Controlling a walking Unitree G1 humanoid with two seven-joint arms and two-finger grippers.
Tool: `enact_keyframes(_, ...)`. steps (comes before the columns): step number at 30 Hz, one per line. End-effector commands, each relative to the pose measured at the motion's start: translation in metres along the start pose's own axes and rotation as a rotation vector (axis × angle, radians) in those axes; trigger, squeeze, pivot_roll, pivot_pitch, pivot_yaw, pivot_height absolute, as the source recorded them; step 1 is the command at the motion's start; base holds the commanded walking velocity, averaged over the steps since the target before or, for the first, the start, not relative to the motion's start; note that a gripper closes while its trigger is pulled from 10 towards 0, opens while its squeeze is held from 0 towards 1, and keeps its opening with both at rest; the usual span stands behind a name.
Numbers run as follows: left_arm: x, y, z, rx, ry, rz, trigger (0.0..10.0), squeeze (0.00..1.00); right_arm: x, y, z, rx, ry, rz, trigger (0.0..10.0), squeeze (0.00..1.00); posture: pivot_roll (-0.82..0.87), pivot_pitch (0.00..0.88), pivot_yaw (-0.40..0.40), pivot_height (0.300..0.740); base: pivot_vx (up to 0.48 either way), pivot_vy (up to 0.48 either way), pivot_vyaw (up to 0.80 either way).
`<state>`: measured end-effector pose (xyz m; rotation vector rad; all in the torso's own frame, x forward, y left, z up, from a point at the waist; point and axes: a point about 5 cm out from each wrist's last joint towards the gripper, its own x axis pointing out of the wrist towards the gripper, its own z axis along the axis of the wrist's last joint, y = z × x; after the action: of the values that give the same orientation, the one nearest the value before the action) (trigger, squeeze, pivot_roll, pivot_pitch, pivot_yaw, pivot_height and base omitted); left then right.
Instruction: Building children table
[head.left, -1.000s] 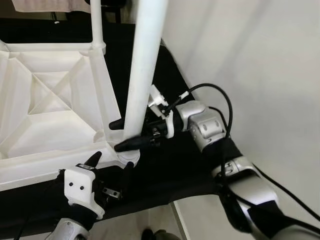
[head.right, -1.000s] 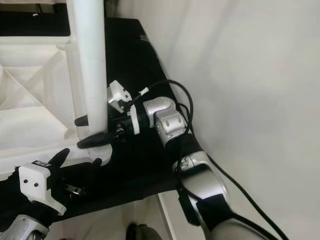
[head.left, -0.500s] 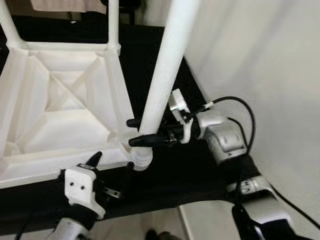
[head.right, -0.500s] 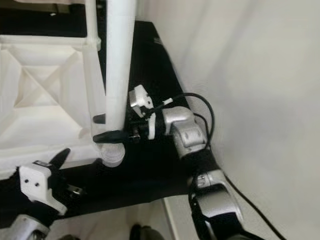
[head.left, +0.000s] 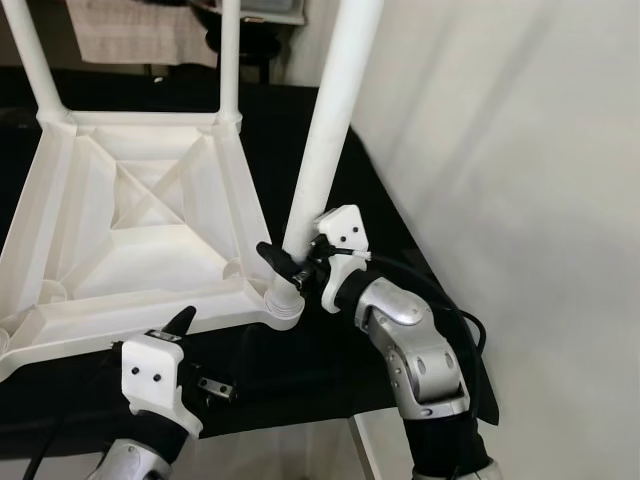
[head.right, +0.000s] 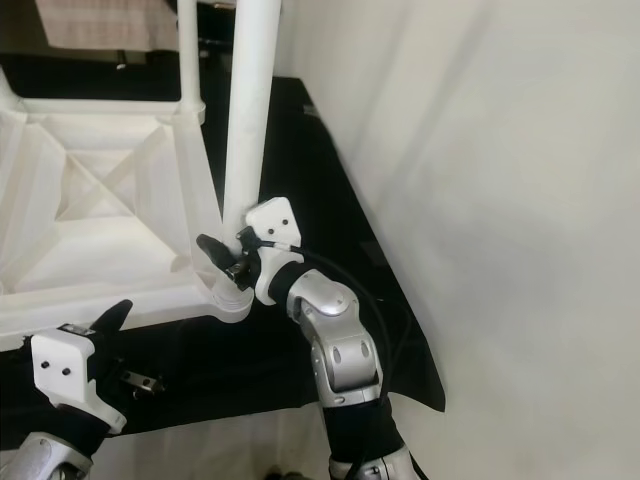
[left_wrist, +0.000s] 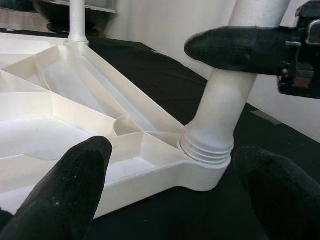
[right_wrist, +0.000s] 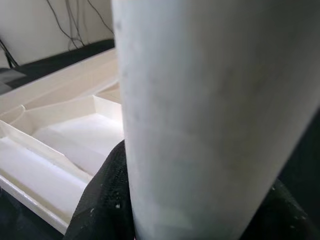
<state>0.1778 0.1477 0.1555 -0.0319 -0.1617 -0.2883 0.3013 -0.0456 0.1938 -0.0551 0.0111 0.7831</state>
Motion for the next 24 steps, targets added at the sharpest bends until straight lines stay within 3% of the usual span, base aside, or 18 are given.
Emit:
enact_keyframes(1,-0.001,-0.001,-0.003,-0.005,0.014,0.005,10.0,0.0,0.003,0.011,-0.024,0.04,0.134,0.083,10.0,0.93,0.01,0.165,-0.195,0.74,0.0,0.0,0.0)
enact_keyframes(2,-0.001,-0.001,-0.003,-0.005,0.014,0.005,10.0,0.0,0.003,0.011,-0.024,0.04,0.134,0.083,10.0,0.93,0.01,0.165,-0.195,0.74,0.0,0.0,0.0)
enact_keyframes(3,-0.001,-0.001,-0.003,-0.005,0.014,0.003,10.0,0.0,0.009,0.016,-0.014,0.068,0.075,0.217,10.0,1.0,0.01,0.165,-0.196,0.74,0.0,0.0,0.0)
enact_keyframes(5,-0.001,-0.001,-0.003,-0.006,0.014,0.001,10.0,0.0,0.011,0.018,-0.008,0.081,0.045,0.284,10.0,1.0,0.01,0.165,-0.196,0.74,0.0,0.0,0.0)
enact_keyframes(6,0.0,-0.002,-0.003,-0.008,0.014,-0.002,10.0,0.0,0.015,0.016,0.007,0.069,-0.032,0.447,10.0,1.0,0.01,0.165,-0.196,0.74,0.0,0.0,0.0)
enact_keyframes(10,0.0,-0.002,-0.003,-0.008,0.014,-0.003,10.0,0.0,0.017,0.013,0.011,0.066,-0.048,0.534,10.0,1.0,0.02,0.166,-0.198,0.74,0.0,0.0,0.0)
enact_keyframes(11,0.0,-0.003,-0.003,-0.008,0.014,-0.003,10.0,0.0,0.017,0.011,0.01,0.024,-0.022,0.647,10.0,0.64,0.02,0.167,-0.198,0.74,0.0,0.0,0.0)
enact_keyframes(12,0.0,-0.003,-0.003,-0.008,0.014,-0.003,10.0,0.0,0.017,0.011,0.01,0.024,-0.022,0.647,10.0,0.64,0.02,0.167,-0.198,0.74,0.0,0.0,0.0)
enact_keyframes(13,0.0,-0.003,-0.003,-0.009,0.013,-0.003,10.0,0.0,0.019,0.007,0.005,-0.049,0.033,0.737,10.0,0.0,0.03,0.167,-0.2,0.74,0.0,0.0,0.0)
enact_keyframes(14,0.0,-0.003,-0.003,-0.009,0.013,-0.003,10.0,0.0,0.019,0.007,0.005,-0.049,0.033,0.737,10.0,0.0,0.03,0.167,-0.2,0.74,0.0,0.0,0.0)
enact_keyframes(16,-0.001,-0.004,-0.002,-0.01,0.013,-0.002,10.0,0.0,0.022,0.0,-0.005,-0.137,0.133,0.844,10.0,0.0,0.03,0.17,-0.2,0.74,0.0,0.0,0.0)
enact_keyframes(21,-0.002,-0.006,-0.001,-0.008,0.014,-0.001,10.0,0.0,0.034,-0.003,0.003,-0.084,0.117,0.879,10.0,0.0,0.06,0.182,-0.204,0.74,0.0,0.0,0.0)
enact_keyframes(22,-0.004,-0.007,-0.001,-0.007,0.017,0.0,10.0,0.0,0.037,-0.002,0.008,-0.068,0.095,0.918,6.9,0.0,0.07,0.189,-0.202,0.74,0.0,0.0,0.0)
enact_keyframes(23,-0.005,-0.007,-0.001,-0.006,0.02,0.001,10.0,0.0,0.039,0.0,0.012,-0.054,0.081,0.966,2.7,0.0,0.07,0.195,-0.204,0.74,0.0,0.0,0.0)
enact_keyframes(24,-0.005,-0.007,-0.001,-0.006,0.02,0.001,10.0,0.0,0.039,0.0,0.012,-0.054,0.081,0.966,2.7,0.0,0.07,0.195,-0.204,0.74,0.0,0.0,0.0)
